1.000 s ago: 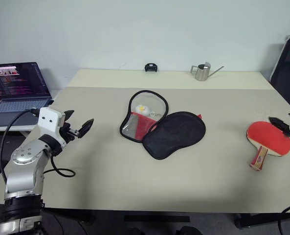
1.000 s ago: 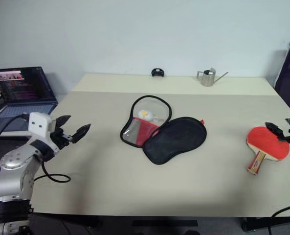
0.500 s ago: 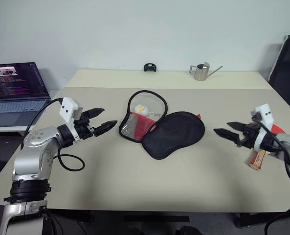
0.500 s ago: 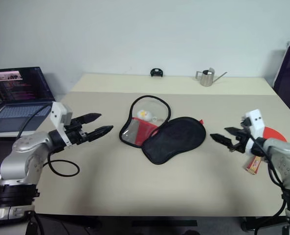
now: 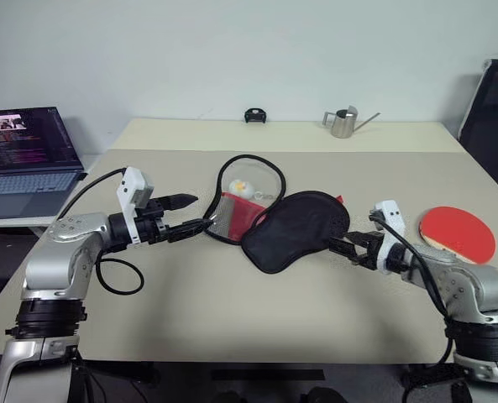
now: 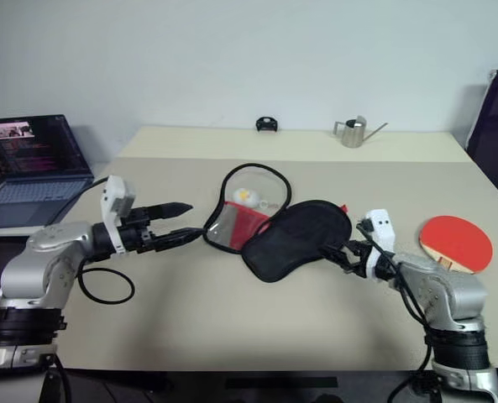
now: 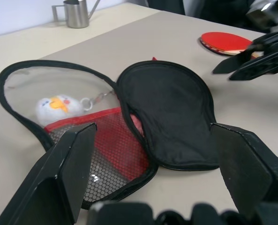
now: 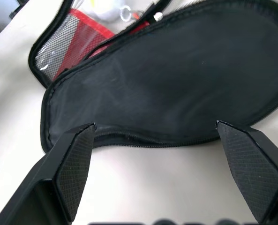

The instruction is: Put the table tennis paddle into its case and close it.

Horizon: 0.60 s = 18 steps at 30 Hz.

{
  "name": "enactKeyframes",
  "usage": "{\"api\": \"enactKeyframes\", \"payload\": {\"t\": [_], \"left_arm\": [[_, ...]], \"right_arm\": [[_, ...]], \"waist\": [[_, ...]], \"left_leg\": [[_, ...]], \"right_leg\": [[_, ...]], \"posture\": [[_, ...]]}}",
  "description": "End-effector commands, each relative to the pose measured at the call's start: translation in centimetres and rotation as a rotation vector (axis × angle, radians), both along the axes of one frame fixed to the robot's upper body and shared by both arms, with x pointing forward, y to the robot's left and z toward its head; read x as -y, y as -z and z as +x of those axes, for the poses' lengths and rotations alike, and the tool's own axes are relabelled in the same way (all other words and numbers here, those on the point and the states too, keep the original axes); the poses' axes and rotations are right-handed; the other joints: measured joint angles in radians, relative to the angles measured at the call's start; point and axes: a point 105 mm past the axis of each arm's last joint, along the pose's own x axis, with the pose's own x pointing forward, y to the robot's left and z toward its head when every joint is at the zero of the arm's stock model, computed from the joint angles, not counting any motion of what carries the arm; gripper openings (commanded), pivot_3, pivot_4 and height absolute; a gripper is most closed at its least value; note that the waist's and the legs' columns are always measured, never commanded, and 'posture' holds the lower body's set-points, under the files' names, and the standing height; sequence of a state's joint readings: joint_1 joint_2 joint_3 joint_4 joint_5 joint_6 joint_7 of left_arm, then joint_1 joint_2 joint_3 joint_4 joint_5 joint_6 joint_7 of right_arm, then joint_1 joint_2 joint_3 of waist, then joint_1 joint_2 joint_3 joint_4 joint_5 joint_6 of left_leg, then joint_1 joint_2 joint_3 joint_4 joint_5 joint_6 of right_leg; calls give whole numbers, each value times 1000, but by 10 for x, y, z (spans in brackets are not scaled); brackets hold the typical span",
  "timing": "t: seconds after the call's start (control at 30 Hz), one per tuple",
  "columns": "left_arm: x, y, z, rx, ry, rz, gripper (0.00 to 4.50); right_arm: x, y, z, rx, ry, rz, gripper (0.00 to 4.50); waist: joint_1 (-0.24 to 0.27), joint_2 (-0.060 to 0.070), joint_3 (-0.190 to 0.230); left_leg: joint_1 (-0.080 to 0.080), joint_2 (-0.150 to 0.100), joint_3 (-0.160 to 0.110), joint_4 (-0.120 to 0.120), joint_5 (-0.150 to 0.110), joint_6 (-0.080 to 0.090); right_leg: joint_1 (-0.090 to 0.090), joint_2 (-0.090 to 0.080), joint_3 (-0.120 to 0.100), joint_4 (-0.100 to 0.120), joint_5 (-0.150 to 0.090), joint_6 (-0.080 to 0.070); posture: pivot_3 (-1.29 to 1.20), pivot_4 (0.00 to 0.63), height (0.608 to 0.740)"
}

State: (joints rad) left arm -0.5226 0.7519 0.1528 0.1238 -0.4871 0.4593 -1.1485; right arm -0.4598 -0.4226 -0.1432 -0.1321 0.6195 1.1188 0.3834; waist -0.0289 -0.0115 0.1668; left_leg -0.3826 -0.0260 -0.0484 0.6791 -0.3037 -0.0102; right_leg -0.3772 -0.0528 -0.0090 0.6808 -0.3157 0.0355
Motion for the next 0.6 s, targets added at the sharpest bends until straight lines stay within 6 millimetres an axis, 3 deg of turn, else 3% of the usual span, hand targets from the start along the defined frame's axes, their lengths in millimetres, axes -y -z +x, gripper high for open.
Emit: {"api": "enactKeyframes", "payload": {"t": [0.03,0.23,0.6], "left_arm": [[1,-14,-4,50,15,21,4208],[-3,-12,-5,55,-11,25,4208],[-5,-10,-3,66,-37,18,4208]], "right_arm": [[6,4,12,-4,59,-56,4481],[-2,9,21,-15,68,-58,4481],[-44,-1,23,-56,-6,103,4481]], "waist": [[0,0,0],[-1,0,0],[-12,0,0]], "left_leg": [[0,0,0,0,0,0],[0,0,0,0,0,0],[0,1,0,0,0,0]], "right_leg": [[0,0,0,0,0,0],[-1,0,0,1,0,0],[-2,1,1,2,0,0]], "posture": [[0,150,740],[0,150,740],[0,150,740]]}}
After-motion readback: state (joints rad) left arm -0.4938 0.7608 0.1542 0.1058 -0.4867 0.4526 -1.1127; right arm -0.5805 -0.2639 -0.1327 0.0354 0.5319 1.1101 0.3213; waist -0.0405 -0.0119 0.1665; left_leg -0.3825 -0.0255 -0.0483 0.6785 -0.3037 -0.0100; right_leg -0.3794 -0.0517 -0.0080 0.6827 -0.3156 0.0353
